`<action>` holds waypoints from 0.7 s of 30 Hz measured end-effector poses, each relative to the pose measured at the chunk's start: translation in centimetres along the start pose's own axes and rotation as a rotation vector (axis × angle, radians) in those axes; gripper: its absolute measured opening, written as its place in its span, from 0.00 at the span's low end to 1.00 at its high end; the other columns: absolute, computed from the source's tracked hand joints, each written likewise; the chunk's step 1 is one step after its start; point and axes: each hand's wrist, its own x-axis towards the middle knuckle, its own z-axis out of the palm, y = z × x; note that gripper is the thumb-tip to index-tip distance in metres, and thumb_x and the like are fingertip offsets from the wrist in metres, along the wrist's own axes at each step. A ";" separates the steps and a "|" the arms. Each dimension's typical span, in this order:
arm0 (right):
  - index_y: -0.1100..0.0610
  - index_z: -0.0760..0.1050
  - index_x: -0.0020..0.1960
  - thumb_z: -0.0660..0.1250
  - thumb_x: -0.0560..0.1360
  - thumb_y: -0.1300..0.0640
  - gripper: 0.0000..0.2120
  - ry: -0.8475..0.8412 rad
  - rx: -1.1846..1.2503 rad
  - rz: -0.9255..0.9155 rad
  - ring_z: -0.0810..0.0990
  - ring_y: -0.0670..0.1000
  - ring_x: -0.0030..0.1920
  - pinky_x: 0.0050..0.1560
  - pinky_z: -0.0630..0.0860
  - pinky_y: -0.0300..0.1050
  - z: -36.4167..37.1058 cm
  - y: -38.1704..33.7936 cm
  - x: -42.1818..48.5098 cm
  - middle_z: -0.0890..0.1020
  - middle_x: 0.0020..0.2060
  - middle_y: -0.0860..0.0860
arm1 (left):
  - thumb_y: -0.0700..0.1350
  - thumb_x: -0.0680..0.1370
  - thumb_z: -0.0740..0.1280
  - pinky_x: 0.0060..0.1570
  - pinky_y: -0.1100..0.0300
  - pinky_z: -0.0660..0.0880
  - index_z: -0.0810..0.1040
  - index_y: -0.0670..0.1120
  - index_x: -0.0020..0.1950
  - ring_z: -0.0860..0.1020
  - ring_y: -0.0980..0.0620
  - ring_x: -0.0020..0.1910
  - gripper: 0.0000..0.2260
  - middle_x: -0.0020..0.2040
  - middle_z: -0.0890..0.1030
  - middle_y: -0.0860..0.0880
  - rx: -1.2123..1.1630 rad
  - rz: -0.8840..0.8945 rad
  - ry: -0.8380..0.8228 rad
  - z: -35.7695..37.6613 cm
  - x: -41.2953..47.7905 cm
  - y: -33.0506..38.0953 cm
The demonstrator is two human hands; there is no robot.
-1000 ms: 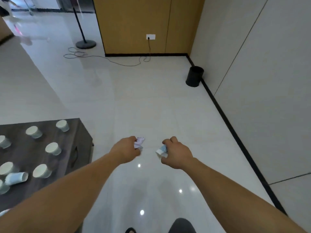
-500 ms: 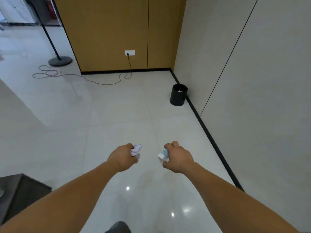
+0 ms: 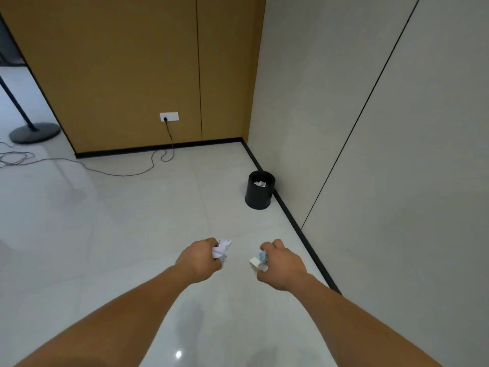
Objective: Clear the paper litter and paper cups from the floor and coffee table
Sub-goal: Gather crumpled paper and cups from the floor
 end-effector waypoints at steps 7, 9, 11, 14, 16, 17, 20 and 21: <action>0.50 0.63 0.71 0.68 0.72 0.46 0.30 0.010 0.058 0.073 0.77 0.55 0.57 0.53 0.75 0.47 -5.3 4.1 12.9 0.68 0.63 0.52 | 0.50 0.74 0.67 0.43 0.61 0.73 0.75 0.49 0.56 0.79 0.51 0.47 0.12 0.50 0.81 0.51 0.070 0.032 -0.063 -3.9 14.7 4.1; 0.50 0.63 0.71 0.68 0.71 0.46 0.31 0.027 0.059 0.068 0.76 0.55 0.57 0.52 0.73 0.46 -7.2 5.9 17.7 0.67 0.63 0.52 | 0.50 0.74 0.68 0.42 0.62 0.71 0.74 0.49 0.58 0.78 0.51 0.47 0.13 0.51 0.80 0.51 0.091 0.047 -0.056 -4.7 19.6 5.5; 0.50 0.63 0.71 0.68 0.71 0.46 0.32 0.034 0.058 0.057 0.76 0.56 0.58 0.53 0.73 0.47 -9.2 7.8 22.5 0.67 0.64 0.52 | 0.50 0.75 0.68 0.45 0.62 0.72 0.74 0.48 0.59 0.78 0.50 0.49 0.15 0.53 0.80 0.49 0.112 0.043 -0.052 -5.6 24.3 7.1; 0.50 0.63 0.71 0.69 0.71 0.45 0.31 0.033 0.045 0.049 0.75 0.56 0.59 0.55 0.74 0.49 -13.0 10.6 29.1 0.67 0.64 0.52 | 0.51 0.75 0.68 0.48 0.59 0.74 0.74 0.48 0.58 0.79 0.50 0.49 0.14 0.53 0.80 0.48 0.103 0.014 -0.043 -7.2 30.9 9.6; 0.51 0.64 0.70 0.69 0.71 0.45 0.31 0.024 0.040 0.037 0.75 0.56 0.60 0.56 0.75 0.49 -15.4 12.3 33.0 0.67 0.64 0.52 | 0.52 0.75 0.68 0.48 0.59 0.75 0.74 0.48 0.57 0.79 0.50 0.48 0.14 0.51 0.80 0.49 0.110 0.002 -0.032 -8.2 35.0 11.3; 0.51 0.64 0.70 0.69 0.71 0.45 0.31 0.021 0.035 0.027 0.75 0.56 0.60 0.57 0.74 0.49 -16.6 13.1 34.8 0.67 0.65 0.52 | 0.52 0.75 0.68 0.47 0.59 0.74 0.74 0.48 0.57 0.78 0.50 0.48 0.14 0.51 0.80 0.49 0.108 0.004 -0.020 -8.6 37.1 12.1; 0.51 0.64 0.71 0.70 0.71 0.45 0.32 0.011 0.023 0.022 0.74 0.55 0.61 0.58 0.74 0.48 -19.5 15.6 40.4 0.67 0.65 0.52 | 0.51 0.76 0.68 0.47 0.61 0.73 0.73 0.48 0.61 0.77 0.50 0.50 0.16 0.54 0.79 0.48 0.097 0.017 -0.028 -9.6 43.0 14.2; 0.51 0.64 0.71 0.70 0.71 0.45 0.31 -0.003 0.019 0.024 0.75 0.55 0.60 0.58 0.75 0.48 -20.2 16.2 42.2 0.67 0.65 0.53 | 0.51 0.76 0.68 0.48 0.61 0.72 0.73 0.47 0.61 0.77 0.50 0.51 0.17 0.55 0.79 0.48 0.096 0.021 -0.042 -9.8 45.0 14.7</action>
